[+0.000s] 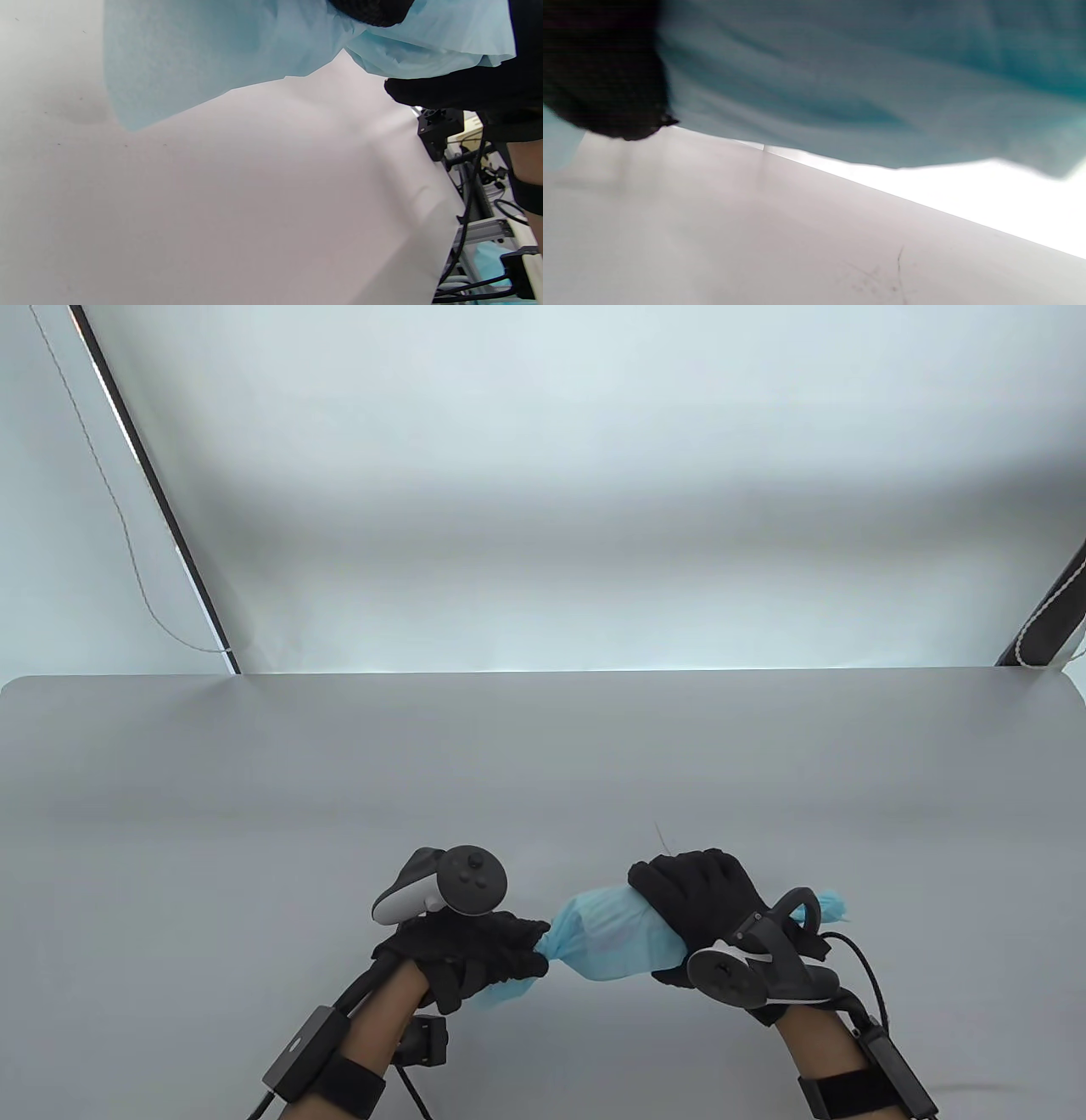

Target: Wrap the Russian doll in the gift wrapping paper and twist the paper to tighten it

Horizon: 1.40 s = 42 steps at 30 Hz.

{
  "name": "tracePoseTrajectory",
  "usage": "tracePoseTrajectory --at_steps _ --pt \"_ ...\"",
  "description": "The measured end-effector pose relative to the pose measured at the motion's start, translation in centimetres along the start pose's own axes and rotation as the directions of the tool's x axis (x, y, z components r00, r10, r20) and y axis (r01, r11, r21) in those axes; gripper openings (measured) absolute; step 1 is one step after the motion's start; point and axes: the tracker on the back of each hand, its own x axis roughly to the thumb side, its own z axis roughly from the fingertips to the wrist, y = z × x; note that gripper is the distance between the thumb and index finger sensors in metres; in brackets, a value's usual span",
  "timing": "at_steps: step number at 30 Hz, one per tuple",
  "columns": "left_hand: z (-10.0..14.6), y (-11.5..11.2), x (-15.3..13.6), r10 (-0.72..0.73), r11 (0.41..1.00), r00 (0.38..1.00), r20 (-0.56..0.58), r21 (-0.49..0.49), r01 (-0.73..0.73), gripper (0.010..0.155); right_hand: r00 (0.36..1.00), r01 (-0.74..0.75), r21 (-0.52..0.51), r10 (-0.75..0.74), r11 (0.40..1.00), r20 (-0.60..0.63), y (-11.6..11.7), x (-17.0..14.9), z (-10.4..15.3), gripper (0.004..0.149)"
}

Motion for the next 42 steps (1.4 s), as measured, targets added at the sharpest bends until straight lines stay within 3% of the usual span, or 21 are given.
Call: tracePoseTrajectory --at_steps 2,5,10,12,19,21,24,26,28,30,32,34,36,39,42 --pt "-0.2 -0.1 0.5 -0.119 0.989 0.991 -0.056 0.087 0.123 0.062 1.000 -0.002 0.011 0.002 1.000 0.009 0.2 0.2 -0.1 0.117" --pt "-0.3 -0.6 1.5 -0.301 0.912 0.948 -0.104 0.260 0.318 0.051 1.000 -0.017 0.030 0.017 0.999 0.012 0.6 0.5 -0.2 0.117" --pt "0.1 -1.1 2.8 -0.441 0.804 0.885 -0.150 0.372 0.464 0.048 1.000 -0.022 0.050 0.022 0.998 0.008 0.9 0.9 -0.4 0.118" --pt "0.3 -1.1 3.0 -0.466 0.777 0.870 -0.162 0.396 0.490 0.047 1.000 -0.031 0.050 0.031 0.998 0.005 0.9 1.0 -0.4 0.118" --pt "0.0 -1.4 2.0 -0.417 0.837 0.899 -0.131 0.330 0.436 0.054 0.999 -0.036 0.064 0.038 0.997 -0.027 1.0 0.7 -0.5 0.118" --pt "-0.1 -1.6 2.6 -0.447 0.821 0.878 -0.169 0.313 0.478 0.060 0.998 -0.043 0.062 0.046 0.997 -0.050 0.9 0.4 -0.5 0.118" --pt "0.0 -1.7 3.3 -0.469 0.759 0.858 -0.208 0.402 0.512 0.062 0.995 0.010 0.056 -0.004 0.998 -0.102 0.8 -0.6 -0.3 0.118" --pt "0.0 -1.7 3.4 -0.479 0.762 0.856 -0.195 0.392 0.516 0.066 0.993 -0.002 0.063 0.010 0.998 -0.120 0.8 -1.2 0.0 0.118" --pt "0.1 -1.7 3.0 -0.455 0.814 0.885 -0.102 0.355 0.460 0.082 0.990 -0.025 0.070 0.034 0.997 -0.134 0.8 -1.6 0.0 0.118" --pt "0.2 -1.5 2.5 -0.321 0.893 0.947 0.016 0.337 0.297 0.078 0.989 -0.046 0.066 0.055 0.997 -0.138 0.7 -1.8 0.1 0.117" --pt "0.5 -1.1 1.7 -0.078 0.950 0.991 0.105 0.311 0.042 0.073 0.989 -0.049 0.067 0.058 0.997 -0.138 0.8 -2.0 0.2 0.117" --pt "0.7 -0.8 0.9 0.153 0.933 0.974 0.169 0.300 -0.198 0.066 0.990 -0.032 0.062 0.040 0.998 -0.133 0.7 -2.0 0.3 0.117" --pt "1.0 -0.4 0.1 0.278 0.917 0.943 0.181 0.242 -0.316 0.064 0.992 -0.034 0.065 0.041 0.997 -0.118 0.7 -1.8 0.3 0.117" --pt "1.5 0.3 -1.1 0.360 0.886 0.924 0.128 0.265 -0.382 0.064 0.993 -0.039 0.047 0.044 0.998 -0.109 0.5 -1.2 0.1 0.117" --pt "1.5 0.3 -1.8 0.406 0.871 0.907 0.115 0.251 -0.422 0.076 0.994 -0.049 0.020 0.051 0.999 -0.093 0.0 -0.8 0.0 0.117"
